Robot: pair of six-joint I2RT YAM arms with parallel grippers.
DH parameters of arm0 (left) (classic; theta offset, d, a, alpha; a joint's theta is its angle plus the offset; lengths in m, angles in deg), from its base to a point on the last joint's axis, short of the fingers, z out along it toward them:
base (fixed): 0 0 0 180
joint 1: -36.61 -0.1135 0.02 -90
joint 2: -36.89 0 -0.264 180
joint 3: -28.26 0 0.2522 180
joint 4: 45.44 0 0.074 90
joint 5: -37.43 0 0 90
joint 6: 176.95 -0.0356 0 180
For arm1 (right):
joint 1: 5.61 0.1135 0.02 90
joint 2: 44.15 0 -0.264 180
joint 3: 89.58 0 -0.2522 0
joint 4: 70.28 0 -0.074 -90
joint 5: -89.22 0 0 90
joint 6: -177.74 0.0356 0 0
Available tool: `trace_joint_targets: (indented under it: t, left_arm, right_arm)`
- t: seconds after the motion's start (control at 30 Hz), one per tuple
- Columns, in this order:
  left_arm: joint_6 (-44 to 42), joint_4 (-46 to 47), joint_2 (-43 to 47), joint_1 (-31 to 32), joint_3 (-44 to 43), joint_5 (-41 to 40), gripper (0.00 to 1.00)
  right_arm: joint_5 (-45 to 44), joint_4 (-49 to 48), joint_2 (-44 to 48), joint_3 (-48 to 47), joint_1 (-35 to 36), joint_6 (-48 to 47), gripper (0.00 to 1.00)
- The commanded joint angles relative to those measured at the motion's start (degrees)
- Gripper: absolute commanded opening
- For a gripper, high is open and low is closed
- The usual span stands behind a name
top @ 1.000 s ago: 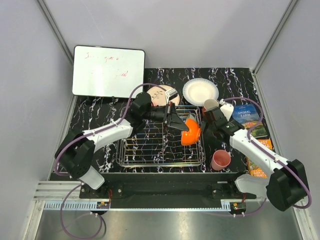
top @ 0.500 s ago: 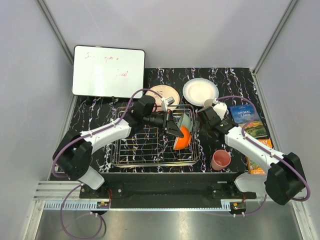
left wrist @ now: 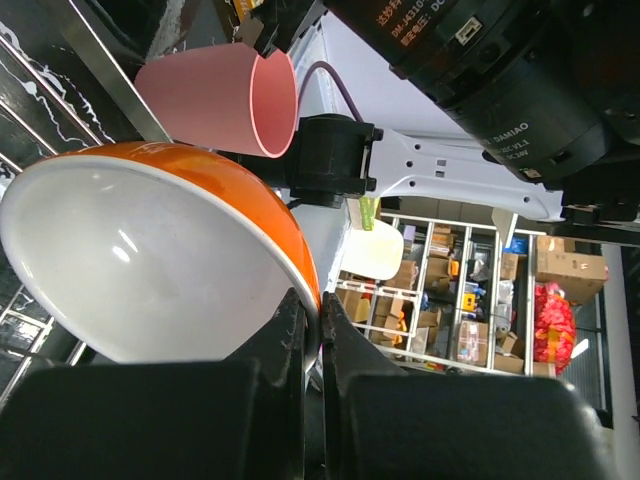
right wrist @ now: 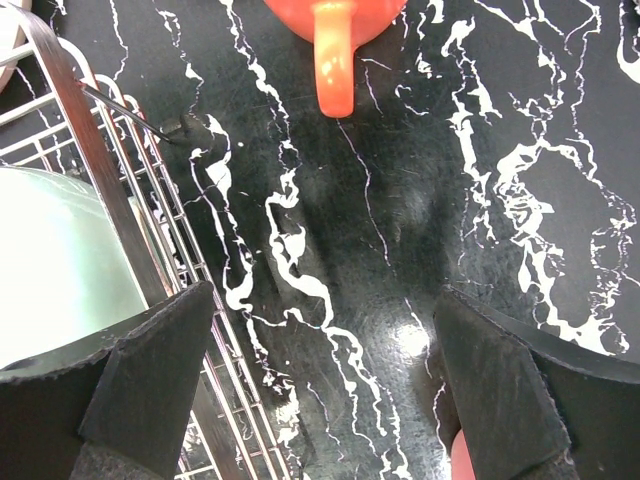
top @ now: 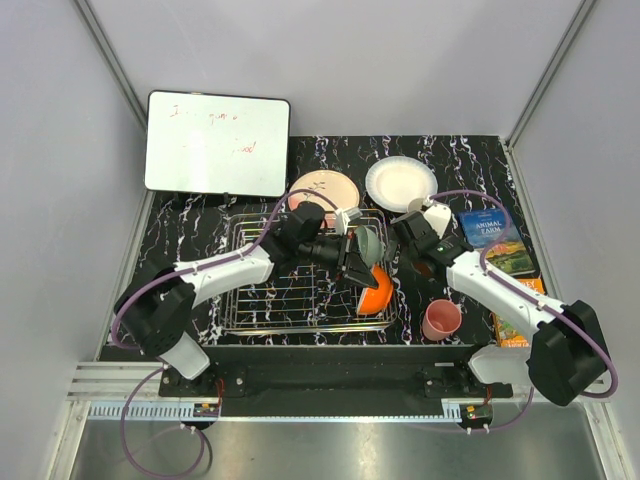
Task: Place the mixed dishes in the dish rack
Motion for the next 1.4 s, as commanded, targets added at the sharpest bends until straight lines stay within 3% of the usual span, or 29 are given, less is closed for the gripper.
trace_joint_targets:
  t: [0.0, 0.2, 0.33, 0.43, 0.47, 0.57, 0.7, 0.9, 1.07, 1.23, 1.37]
  left_arm:
    - [4.6, 8.1, 0.8, 0.0, 1.4, 1.7, 0.00]
    - [6.6, 10.3, 1.3, -1.0, 3.4, 2.0, 0.04]
    - [4.0, 6.6, 2.6, -4.5, 5.4, 1.3, 0.09]
    - [1.6, 3.1, 3.5, -6.0, 6.3, -0.4, 0.19]
    - [1.5, 1.9, 3.5, -6.1, 6.3, -0.8, 0.34]
    - [0.1, 0.3, 3.6, -6.1, 5.4, -1.6, 0.56]
    - [-1.4, -0.7, 4.1, -6.1, 3.4, -1.3, 0.99]
    - [-6.2, -5.1, 5.5, -6.8, -3.0, -0.4, 0.99]
    - [-14.3, -12.6, 6.7, -10.0, -14.0, 2.4, 0.99]
    - [-34.0, -33.3, 7.3, -20.2, -31.8, 1.2, 0.99]
    - [-41.3, -46.4, 6.1, -32.0, -38.9, 5.1, 0.99]
  right_arm:
    - [-0.1, -1.9, -0.7, -1.4, 1.5, 1.5, 1.00]
    - [-0.4, -1.5, -0.7, -1.1, 1.6, 1.0, 1.00]
    - [-0.9, -1.4, 0.5, -0.7, 1.5, 1.1, 1.00]
    - [-1.3, -1.4, 1.2, -0.4, 1.5, 1.1, 1.00]
    - [-1.3, -1.4, 1.4, -0.3, 1.5, 1.3, 1.00]
    - [-1.7, -1.3, 2.3, -0.2, 1.5, 1.4, 1.00]
    - [-2.6, -0.5, 3.8, -0.3, 1.5, 1.4, 1.00]
    - [-4.1, 0.7, 6.7, -1.0, 1.6, 1.5, 1.00]
    - [-8.3, 1.4, 10.7, -5.1, 1.6, -0.1, 1.00]
    - [-17.0, -7.6, 17.8, -5.0, 1.4, -1.6, 1.00]
    - [-17.1, -18.5, 20.2, -3.0, -4.5, -5.3, 1.00]
